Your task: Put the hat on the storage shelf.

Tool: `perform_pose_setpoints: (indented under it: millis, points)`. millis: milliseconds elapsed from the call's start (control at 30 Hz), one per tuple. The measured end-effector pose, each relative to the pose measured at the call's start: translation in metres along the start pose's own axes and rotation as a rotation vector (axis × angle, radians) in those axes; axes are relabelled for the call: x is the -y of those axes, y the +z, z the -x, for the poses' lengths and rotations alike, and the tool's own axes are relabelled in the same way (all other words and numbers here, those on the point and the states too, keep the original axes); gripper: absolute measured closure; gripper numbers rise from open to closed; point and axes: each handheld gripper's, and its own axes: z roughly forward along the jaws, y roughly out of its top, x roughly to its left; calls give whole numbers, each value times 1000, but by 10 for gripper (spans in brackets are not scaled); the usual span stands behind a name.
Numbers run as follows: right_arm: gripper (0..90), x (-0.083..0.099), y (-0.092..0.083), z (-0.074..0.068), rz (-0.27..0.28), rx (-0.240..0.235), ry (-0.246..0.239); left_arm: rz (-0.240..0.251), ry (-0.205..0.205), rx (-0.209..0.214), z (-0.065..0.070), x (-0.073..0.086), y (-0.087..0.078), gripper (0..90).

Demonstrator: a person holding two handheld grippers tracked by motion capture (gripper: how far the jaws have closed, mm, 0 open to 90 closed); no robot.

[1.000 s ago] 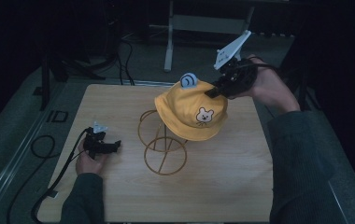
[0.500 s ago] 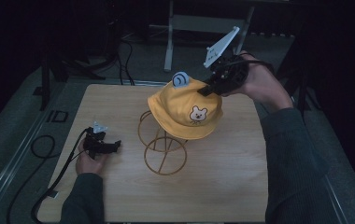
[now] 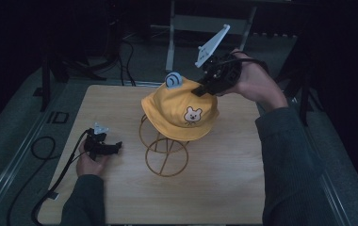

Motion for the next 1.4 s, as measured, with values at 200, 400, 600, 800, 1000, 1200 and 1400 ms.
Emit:
perform_pose_setpoints:
  millis: [200,400,600,800,1000,1200,1400]
  points:
    - [768,-10,8,-3,-32,-1,-15,0,0,0,0,0,0,141]
    - [768,-18,15,-8,-76,-4,-38,0,1,1,0,0,0,141]
    - [768,-22,22,-10,-86,-25,-48,-1,2,1,0,0,0,141]
    - [767,-29,29,-12,-109,-36,-59,0,2,1,0,0,0,141]
    - [765,-40,32,-14,-125,-35,-75,0,2,2,0,0,0,141]
    - [763,-52,38,-20,-150,-54,-96,0,2,2,0,0,0,140]
    - [763,-58,46,-20,-170,-58,-108,-1,4,3,0,0,0,141]
